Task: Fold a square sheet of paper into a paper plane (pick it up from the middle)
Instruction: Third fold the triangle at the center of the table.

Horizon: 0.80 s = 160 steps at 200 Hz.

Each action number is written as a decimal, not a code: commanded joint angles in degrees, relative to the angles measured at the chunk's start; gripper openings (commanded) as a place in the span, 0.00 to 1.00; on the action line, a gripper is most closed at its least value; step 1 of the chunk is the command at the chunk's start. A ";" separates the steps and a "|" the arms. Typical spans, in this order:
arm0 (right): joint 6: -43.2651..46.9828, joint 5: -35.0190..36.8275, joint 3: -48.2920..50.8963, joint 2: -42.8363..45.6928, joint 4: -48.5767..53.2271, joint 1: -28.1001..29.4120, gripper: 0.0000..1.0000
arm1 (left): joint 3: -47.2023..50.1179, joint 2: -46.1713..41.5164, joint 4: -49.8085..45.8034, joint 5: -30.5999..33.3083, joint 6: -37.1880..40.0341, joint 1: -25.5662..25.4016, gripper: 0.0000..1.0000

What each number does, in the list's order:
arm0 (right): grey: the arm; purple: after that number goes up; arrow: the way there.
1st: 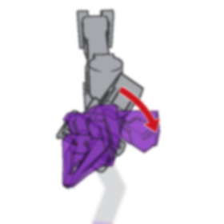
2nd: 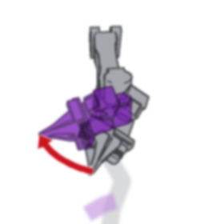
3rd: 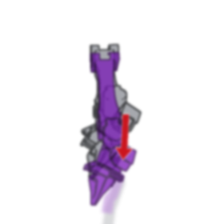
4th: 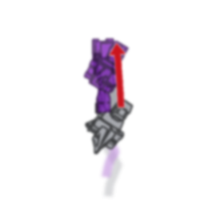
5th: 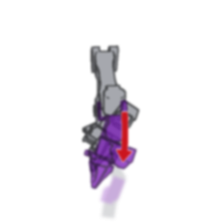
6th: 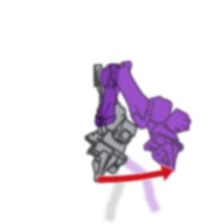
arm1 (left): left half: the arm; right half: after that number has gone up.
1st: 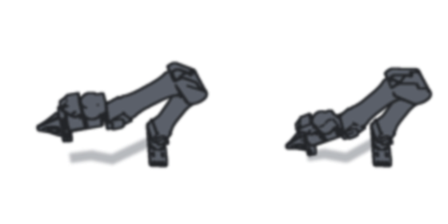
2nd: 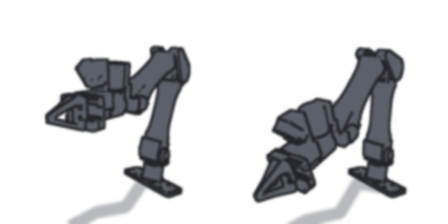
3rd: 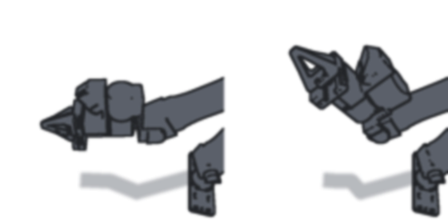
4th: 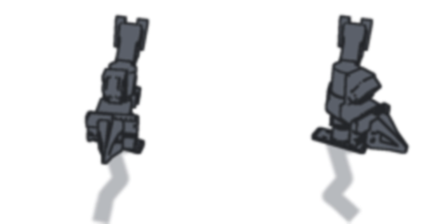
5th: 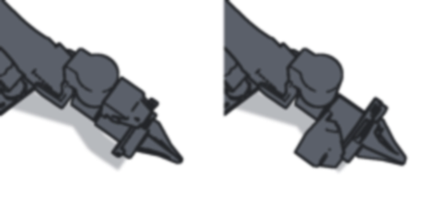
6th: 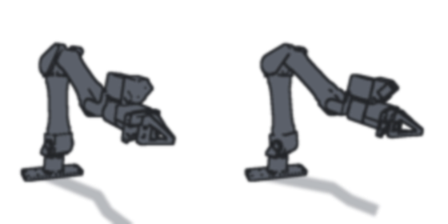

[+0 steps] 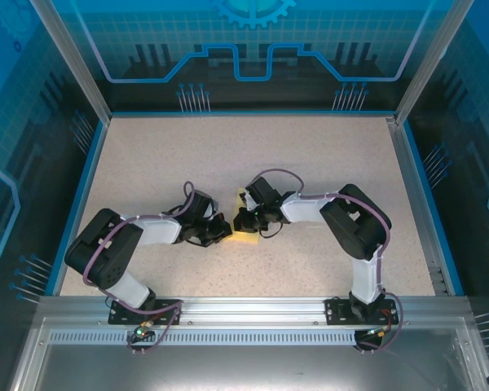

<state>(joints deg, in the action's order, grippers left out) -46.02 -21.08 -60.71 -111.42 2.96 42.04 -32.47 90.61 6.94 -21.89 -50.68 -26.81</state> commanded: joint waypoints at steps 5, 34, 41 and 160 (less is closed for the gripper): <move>2.10 0.81 1.04 -0.65 3.87 -1.56 0.07 | 1.22 1.19 -4.96 3.93 0.92 -0.26 0.00; 2.75 3.94 2.03 0.28 4.58 -5.44 0.07 | 1.51 1.15 -5.75 4.30 1.09 -0.26 0.00; 3.11 4.57 2.16 0.51 4.85 -6.45 0.07 | 1.53 1.24 -5.87 4.31 1.19 -0.26 0.00; 3.14 3.05 6.14 12.19 7.12 -14.46 0.30 | 1.71 0.51 -5.65 3.92 0.60 -0.28 0.00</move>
<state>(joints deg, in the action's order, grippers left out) -40.62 -15.77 -58.28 -103.33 8.93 26.79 -32.47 90.59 7.16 -21.30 -50.54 -26.92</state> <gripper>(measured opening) 0.239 0.068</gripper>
